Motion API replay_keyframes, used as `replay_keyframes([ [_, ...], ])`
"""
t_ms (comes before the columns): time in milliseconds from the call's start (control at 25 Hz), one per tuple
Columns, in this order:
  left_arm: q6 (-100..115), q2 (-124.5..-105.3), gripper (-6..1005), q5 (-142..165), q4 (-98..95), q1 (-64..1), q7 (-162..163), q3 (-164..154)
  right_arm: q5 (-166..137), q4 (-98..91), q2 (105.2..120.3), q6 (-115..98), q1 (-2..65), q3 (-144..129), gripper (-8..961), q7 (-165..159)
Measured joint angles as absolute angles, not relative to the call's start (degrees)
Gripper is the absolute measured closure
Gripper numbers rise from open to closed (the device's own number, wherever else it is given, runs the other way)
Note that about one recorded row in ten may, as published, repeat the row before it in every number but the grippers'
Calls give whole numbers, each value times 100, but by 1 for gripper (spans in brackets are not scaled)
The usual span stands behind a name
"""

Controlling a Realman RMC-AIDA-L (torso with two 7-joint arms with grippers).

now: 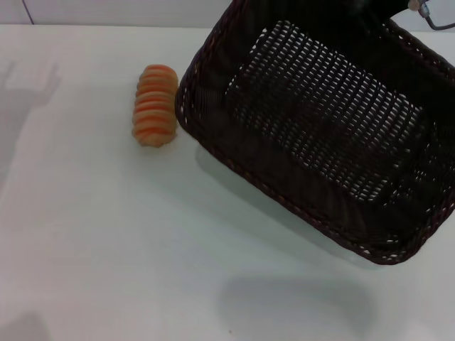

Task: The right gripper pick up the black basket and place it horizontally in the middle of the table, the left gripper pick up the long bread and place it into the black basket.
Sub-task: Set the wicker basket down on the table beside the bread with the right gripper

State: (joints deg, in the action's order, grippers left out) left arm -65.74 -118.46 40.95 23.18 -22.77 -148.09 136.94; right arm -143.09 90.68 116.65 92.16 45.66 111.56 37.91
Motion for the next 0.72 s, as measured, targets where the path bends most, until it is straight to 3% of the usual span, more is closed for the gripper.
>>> replay_keyframes([
  [720, -6551, -11869, 139, 4074, 2073, -2309, -14792, 13745, -13534, 8136, 11523, 10031, 5101, 10820, 810, 5194],
])
